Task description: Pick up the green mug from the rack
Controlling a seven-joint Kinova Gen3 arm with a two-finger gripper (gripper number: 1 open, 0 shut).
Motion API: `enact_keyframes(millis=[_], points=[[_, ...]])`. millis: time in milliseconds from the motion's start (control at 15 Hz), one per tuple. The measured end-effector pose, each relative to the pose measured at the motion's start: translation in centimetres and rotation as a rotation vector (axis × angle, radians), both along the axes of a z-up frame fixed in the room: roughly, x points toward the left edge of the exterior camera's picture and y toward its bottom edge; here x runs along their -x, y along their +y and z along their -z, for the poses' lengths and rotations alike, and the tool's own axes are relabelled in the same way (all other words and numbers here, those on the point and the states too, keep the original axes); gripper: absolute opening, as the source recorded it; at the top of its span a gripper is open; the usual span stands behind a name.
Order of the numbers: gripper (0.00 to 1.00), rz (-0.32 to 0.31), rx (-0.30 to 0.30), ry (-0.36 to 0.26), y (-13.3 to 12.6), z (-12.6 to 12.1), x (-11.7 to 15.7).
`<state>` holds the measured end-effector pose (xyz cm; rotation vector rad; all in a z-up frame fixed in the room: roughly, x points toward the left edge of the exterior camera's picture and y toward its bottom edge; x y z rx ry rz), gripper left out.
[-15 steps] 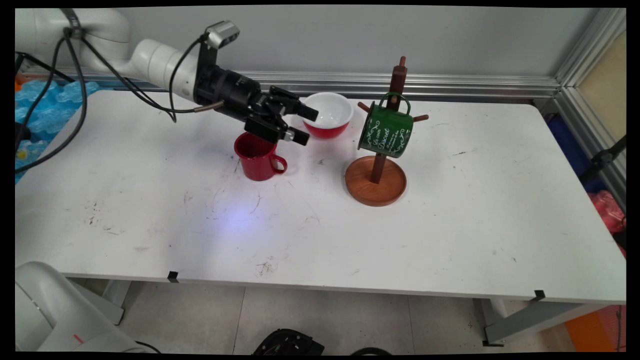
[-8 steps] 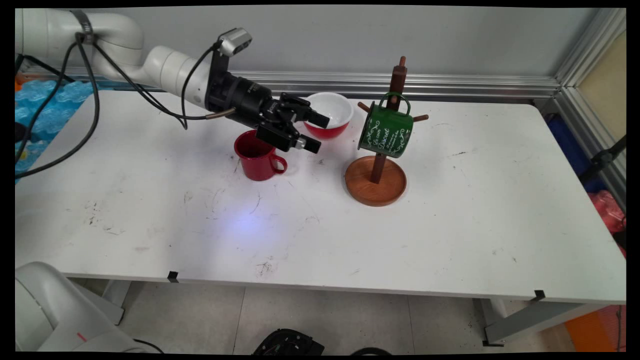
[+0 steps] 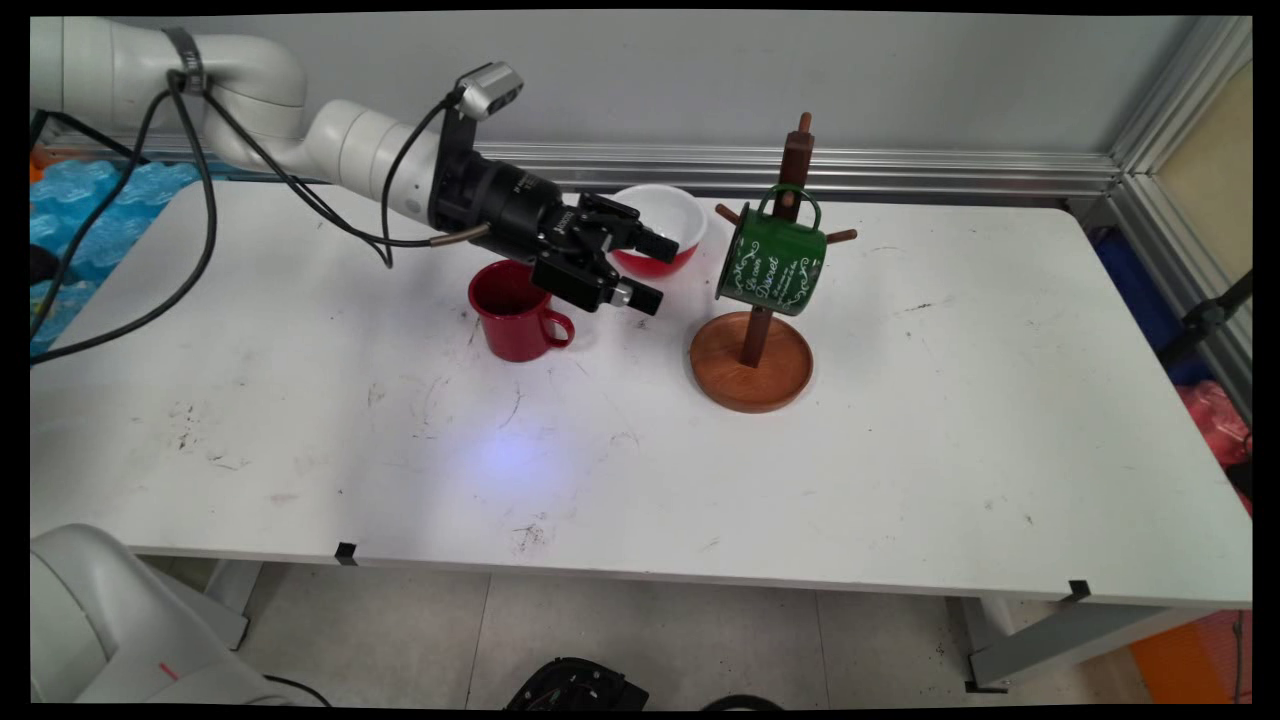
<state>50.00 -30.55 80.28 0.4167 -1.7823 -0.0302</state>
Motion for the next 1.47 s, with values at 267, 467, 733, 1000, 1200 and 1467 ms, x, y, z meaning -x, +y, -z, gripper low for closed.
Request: enact_keyframes(millis=[267, 467, 733, 1000, 1200, 1467], points=[[1.00, 0.006, -0.001, 0.009, -0.1, 0.2, 1.0], [1.00, 0.009, -0.001, 0.014, -0.2, 0.2, 1.6], [1.00, 0.008, 0.003, 0.023, -0.6, 0.3, 2.3], [1.00, 0.004, 0.007, 0.028, -0.9, 0.3, 2.9], [1.00, 0.000, 0.009, 0.032, -1.1, 0.3, 3.3], [1.00, -0.001, 0.010, 0.038, -1.3, 0.3, 3.8]])
